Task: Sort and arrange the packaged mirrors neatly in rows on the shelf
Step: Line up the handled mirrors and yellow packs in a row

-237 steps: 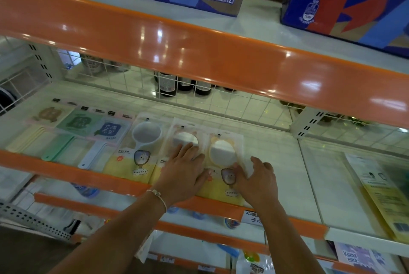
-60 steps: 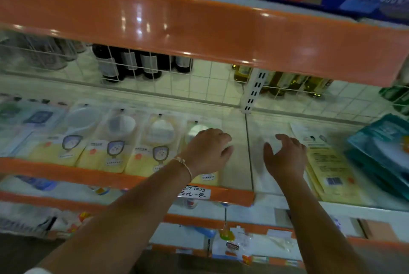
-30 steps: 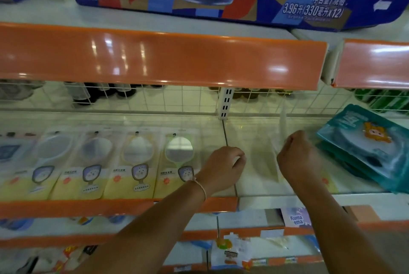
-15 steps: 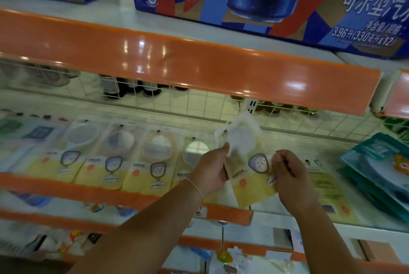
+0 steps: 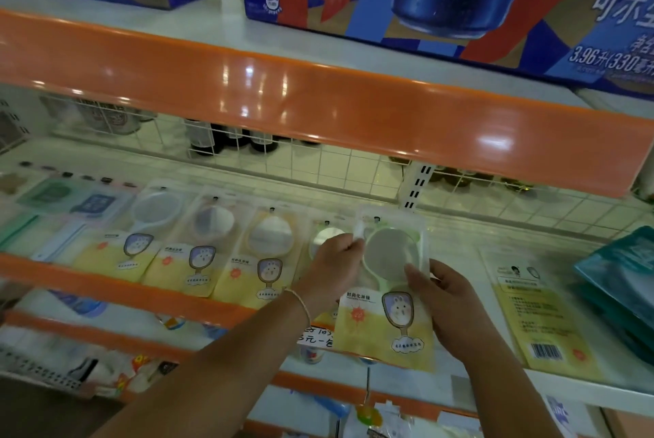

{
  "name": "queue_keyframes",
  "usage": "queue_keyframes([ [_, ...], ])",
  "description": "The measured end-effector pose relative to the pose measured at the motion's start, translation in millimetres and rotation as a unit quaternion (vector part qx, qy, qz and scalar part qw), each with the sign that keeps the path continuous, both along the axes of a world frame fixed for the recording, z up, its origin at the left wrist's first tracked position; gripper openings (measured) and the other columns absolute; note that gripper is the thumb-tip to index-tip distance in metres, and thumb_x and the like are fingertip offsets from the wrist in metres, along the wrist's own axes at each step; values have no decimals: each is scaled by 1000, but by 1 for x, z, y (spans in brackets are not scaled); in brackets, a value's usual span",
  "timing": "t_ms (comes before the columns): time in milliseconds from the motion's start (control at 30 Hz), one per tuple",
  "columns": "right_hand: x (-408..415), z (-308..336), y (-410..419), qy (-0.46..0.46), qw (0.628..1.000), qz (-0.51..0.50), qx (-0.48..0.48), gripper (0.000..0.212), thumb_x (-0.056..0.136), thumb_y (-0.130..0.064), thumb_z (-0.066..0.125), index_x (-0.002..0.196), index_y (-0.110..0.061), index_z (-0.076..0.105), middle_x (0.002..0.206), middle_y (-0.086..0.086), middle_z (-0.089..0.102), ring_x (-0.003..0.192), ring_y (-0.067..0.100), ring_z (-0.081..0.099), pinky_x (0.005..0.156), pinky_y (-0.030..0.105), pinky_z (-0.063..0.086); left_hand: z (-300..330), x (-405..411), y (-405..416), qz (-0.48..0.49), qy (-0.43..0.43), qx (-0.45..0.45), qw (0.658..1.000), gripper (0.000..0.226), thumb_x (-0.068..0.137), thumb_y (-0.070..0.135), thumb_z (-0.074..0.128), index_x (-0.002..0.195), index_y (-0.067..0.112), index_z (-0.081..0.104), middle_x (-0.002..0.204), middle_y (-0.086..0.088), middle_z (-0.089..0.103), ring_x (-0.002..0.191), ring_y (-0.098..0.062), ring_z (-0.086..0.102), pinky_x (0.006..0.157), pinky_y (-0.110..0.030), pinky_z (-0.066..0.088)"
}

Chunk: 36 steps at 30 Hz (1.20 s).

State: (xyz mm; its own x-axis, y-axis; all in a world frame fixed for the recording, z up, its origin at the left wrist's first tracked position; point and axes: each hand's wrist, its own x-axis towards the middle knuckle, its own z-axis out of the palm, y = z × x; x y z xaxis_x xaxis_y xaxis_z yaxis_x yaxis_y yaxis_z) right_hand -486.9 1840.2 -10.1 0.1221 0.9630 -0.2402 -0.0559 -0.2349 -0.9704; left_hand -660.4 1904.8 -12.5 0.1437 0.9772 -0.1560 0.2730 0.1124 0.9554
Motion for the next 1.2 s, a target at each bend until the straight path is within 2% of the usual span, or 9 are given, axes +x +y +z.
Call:
queue_keyframes([
  [167, -13, -8, 4, -48, 998, -39, -25, 12, 92, -16, 66, 101, -11, 71, 86, 18, 75, 81, 39, 72, 78, 60, 57, -5, -7, -3, -18, 45, -10, 999, 32, 99, 32, 48, 72, 16, 44, 61, 4, 37, 51, -8, 34, 49, -23, 28],
  [233, -15, -11, 6, -62, 996, -52, -31, 10, 91, -15, 67, 98, -10, 71, 82, 16, 75, 76, 36, 73, 73, 55, 59, -4, -15, -4, -18, 107, 31, 994, 23, 98, 38, 47, 100, 18, 59, 70, 4, 54, 58, -8, 49, 54, -23, 38],
  [267, -15, -11, 7, -71, 995, -59, -34, 9, 91, -15, 67, 96, -9, 71, 80, 14, 75, 73, 33, 73, 69, 50, 60, -3, -22, -4, -12, 144, 69, 987, 31, 99, 39, 46, 119, 18, 57, 76, 3, 62, 63, -9, 57, 58, -24, 44],
  [333, -17, -13, 12, -83, 994, -62, -38, 9, 91, -16, 67, 94, -8, 71, 77, 12, 75, 68, 30, 73, 61, 41, 59, -6, -40, -3, -1, 215, 156, 964, 40, 100, 36, 44, 135, 17, 48, 85, 1, 65, 71, -12, 62, 67, -32, 53],
  [467, -26, -21, 29, -129, 989, -50, -48, 11, 90, -20, 68, 91, -10, 71, 76, 10, 75, 68, 27, 73, 63, 45, 60, -24, -81, 5, -22, 323, 308, 895, 30, 97, 23, 47, 123, 13, 56, 104, -4, 63, 93, -21, 59, 80, -42, 53],
  [567, -37, -29, 45, -134, 989, -47, -42, 12, 89, -20, 68, 89, -8, 71, 78, 14, 74, 73, 31, 73, 67, 51, 59, -47, -109, 9, -43, 378, 364, 850, 35, 95, 28, 42, 116, 8, 62, 126, -11, 61, 120, -28, 53, 102, -44, 46],
  [667, -48, -37, 60, -156, 986, -46, -33, 11, 90, -19, 67, 88, -9, 71, 78, 12, 73, 77, 33, 72, 67, 47, 58, -59, -125, 11, -74, 428, 339, 834, 46, 96, 37, 35, 122, 11, 62, 144, -11, 49, 139, -30, 38, 114, -40, 28],
  [933, -67, -47, 70, -237, 970, -46, -44, 15, 90, -27, 63, 85, -13, 66, 77, 6, 68, 71, 23, 65, 56, 29, 46, -71, -128, 5, -109, 455, 284, 837, 62, 97, 52, 25, 143, 14, 45, 158, -8, 28, 149, -24, 15, 122, -41, 12],
  [1200, -78, -49, 57, -405, 913, -39, -13, 34, 86, -47, 61, 101, -17, 53, 90, 2, 61, 79, 18, 58, 57, 28, 42, -75, -127, 5, -114, 471, 294, 824, 63, 97, 55, 27, 144, 16, 44, 154, -12, 35, 147, -30, 21, 120, -46, 13],
])
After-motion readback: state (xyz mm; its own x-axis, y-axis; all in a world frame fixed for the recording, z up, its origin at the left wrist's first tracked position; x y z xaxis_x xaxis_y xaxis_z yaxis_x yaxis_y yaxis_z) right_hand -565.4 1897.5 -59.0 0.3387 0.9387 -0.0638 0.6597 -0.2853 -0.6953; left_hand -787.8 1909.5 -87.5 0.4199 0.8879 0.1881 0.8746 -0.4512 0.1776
